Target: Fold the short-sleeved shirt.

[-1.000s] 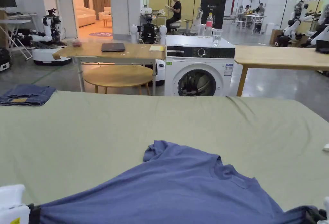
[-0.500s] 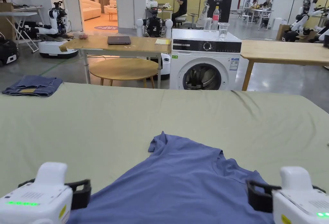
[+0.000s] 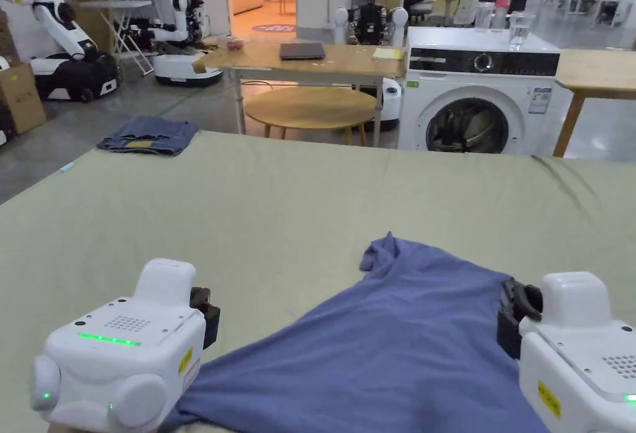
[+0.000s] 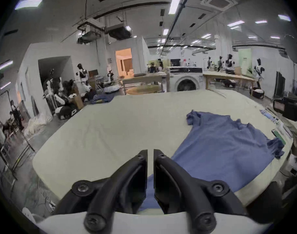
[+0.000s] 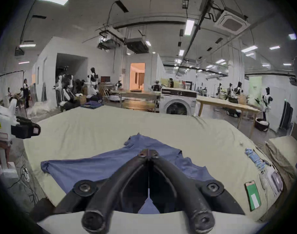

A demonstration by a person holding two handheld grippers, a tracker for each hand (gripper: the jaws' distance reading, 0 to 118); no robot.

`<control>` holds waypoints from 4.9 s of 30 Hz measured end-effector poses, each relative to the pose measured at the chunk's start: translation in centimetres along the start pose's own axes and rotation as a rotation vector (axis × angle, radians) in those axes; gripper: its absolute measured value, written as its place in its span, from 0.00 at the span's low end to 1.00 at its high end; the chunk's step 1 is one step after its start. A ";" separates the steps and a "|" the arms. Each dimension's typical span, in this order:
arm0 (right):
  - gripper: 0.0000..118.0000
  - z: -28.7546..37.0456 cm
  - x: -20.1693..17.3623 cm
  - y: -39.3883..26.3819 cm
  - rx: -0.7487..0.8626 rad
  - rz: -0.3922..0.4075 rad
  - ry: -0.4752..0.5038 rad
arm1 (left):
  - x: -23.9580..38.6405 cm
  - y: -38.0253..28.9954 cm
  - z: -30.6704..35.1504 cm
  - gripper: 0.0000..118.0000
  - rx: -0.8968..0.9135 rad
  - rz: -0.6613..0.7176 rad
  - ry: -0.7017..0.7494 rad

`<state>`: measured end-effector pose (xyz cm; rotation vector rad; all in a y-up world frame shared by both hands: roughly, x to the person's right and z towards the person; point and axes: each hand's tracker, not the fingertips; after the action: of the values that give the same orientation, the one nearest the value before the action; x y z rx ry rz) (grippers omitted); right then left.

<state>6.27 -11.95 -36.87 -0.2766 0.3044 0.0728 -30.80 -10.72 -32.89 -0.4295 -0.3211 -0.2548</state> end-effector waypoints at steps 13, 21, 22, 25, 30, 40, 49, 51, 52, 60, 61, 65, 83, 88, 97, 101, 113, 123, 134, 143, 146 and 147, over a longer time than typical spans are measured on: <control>0.00 -5.8 -1.3 -3.0 -0.132 0.006 0.057 | -5.6 -9.6 -5.8 0.90 -0.360 0.174 -0.059; 0.00 -10.0 0.7 -3.3 -0.239 0.035 0.040 | -4.3 -11.0 -8.9 0.16 -0.449 0.083 -0.099; 0.00 -11.0 1.4 -3.0 -0.262 0.040 0.039 | -4.1 -10.5 -8.6 0.01 -0.448 0.050 -0.154; 0.00 -15.1 3.3 -2.2 -0.317 0.068 0.040 | -3.6 -9.0 -6.7 0.01 -0.375 0.089 -0.181; 0.20 -25.4 7.1 -1.0 -0.393 0.135 0.062 | -4.1 -7.3 -5.0 0.01 -0.348 0.110 -0.195; 1.00 -41.4 11.5 -3.5 -0.566 0.227 0.077 | -5.4 -9.0 -6.5 0.01 -0.407 0.158 -0.214; 0.03 -39.5 11.9 -4.6 -0.571 0.109 0.232 | -5.6 -8.6 -7.7 0.01 -0.417 0.141 -0.216; 0.03 -38.0 11.5 -4.6 -0.580 0.095 0.222 | -5.7 -8.6 -7.9 0.01 -0.410 0.138 -0.215; 0.03 -37.5 10.1 -3.7 -0.568 0.099 0.213 | -5.6 -8.7 -8.0 0.01 -0.403 0.138 -0.208; 0.04 -25.2 7.4 4.8 -0.319 0.154 0.139 | -5.7 -5.4 -7.8 0.01 -0.296 0.133 -0.187; 0.03 -23.6 7.4 5.9 -0.293 0.156 0.132 | -5.7 -4.5 -7.9 0.01 -0.277 0.128 -0.182; 0.04 -17.4 7.4 10.7 -0.168 0.206 0.074 | -6.1 0.1 -8.9 0.01 -0.180 0.110 -0.146; 0.03 -3.7 15.3 30.6 0.275 0.176 -0.250 | -8.3 29.7 -8.5 0.01 0.253 -0.037 0.087; 0.04 -2.8 16.8 34.6 0.346 0.142 -0.279 | -9.1 36.2 -7.7 0.01 0.330 -0.016 0.122; 0.03 -3.0 18.4 37.3 0.397 0.085 -0.305 | -9.0 40.2 -7.3 0.01 0.399 0.021 0.146; 0.04 -5.5 19.2 33.6 0.338 0.073 -0.311 | -8.1 36.9 -10.6 0.01 0.344 0.012 0.147; 0.03 -5.8 21.0 21.6 0.205 0.016 -0.329 | -5.9 26.0 -13.8 0.01 0.094 0.128 0.482; 0.04 3.9 16.4 5.6 0.077 0.036 -0.311 | -0.2 11.6 -6.5 0.01 0.003 0.123 0.391; 0.03 7.7 11.2 -15.6 -0.373 -0.139 -0.229 | 4.7 -9.5 -2.8 0.01 -0.309 0.260 0.280; 0.93 10.0 7.4 -11.8 -0.246 -0.233 -0.150 | 6.8 -7.1 1.1 0.92 -0.130 0.301 0.270; 0.90 10.6 5.6 -11.1 -0.241 -0.163 -0.131 | 8.1 -7.2 2.3 0.92 -0.154 0.231 0.263; 0.87 10.9 5.3 -11.1 -0.248 -0.157 -0.099 | 8.4 -7.4 2.5 0.91 -0.190 0.202 0.264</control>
<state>15.70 -19.45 -25.67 -0.5399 0.1739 -0.0313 -26.04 -17.60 -25.06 -0.6045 0.0068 -0.1420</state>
